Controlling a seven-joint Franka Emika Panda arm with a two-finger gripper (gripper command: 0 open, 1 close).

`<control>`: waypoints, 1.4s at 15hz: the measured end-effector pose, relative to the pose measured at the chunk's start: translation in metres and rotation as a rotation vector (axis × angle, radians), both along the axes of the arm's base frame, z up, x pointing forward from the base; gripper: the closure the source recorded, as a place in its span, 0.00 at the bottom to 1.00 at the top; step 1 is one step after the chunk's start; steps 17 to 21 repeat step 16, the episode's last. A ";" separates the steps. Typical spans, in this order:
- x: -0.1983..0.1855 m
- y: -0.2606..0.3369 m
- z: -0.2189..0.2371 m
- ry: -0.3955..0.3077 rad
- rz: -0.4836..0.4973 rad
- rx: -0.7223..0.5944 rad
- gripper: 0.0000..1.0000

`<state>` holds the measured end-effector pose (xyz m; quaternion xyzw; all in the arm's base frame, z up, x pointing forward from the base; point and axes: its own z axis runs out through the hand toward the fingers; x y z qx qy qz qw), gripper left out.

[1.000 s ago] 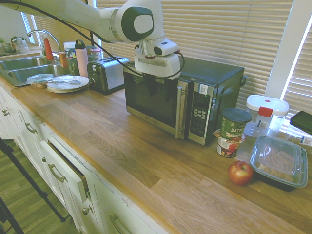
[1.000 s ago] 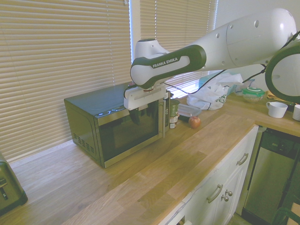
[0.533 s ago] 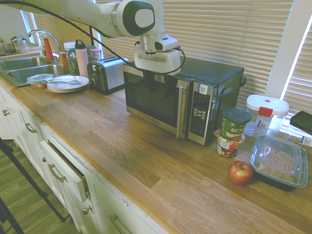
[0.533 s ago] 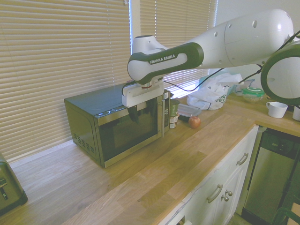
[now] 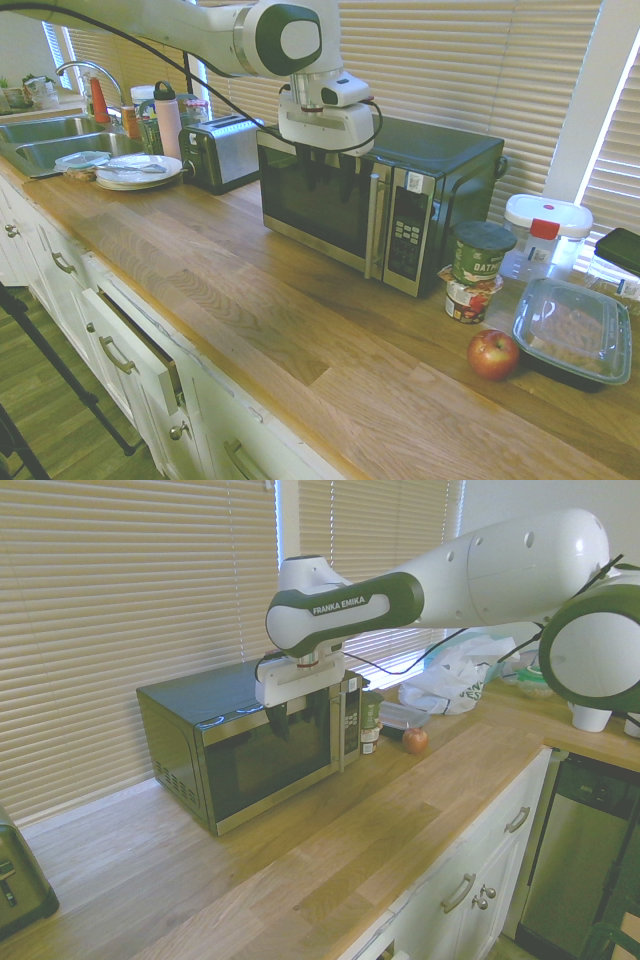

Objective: Close the microwave

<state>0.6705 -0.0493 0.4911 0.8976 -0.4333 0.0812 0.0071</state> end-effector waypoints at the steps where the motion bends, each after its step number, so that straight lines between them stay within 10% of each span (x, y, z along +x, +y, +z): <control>1: -0.012 -0.002 0.003 0.004 0.008 0.000 0.00; 16: -0.236 0.050 -0.079 0.144 0.185 0.021 0.00; 21: -0.236 0.050 -0.079 0.144 0.185 0.021 0.00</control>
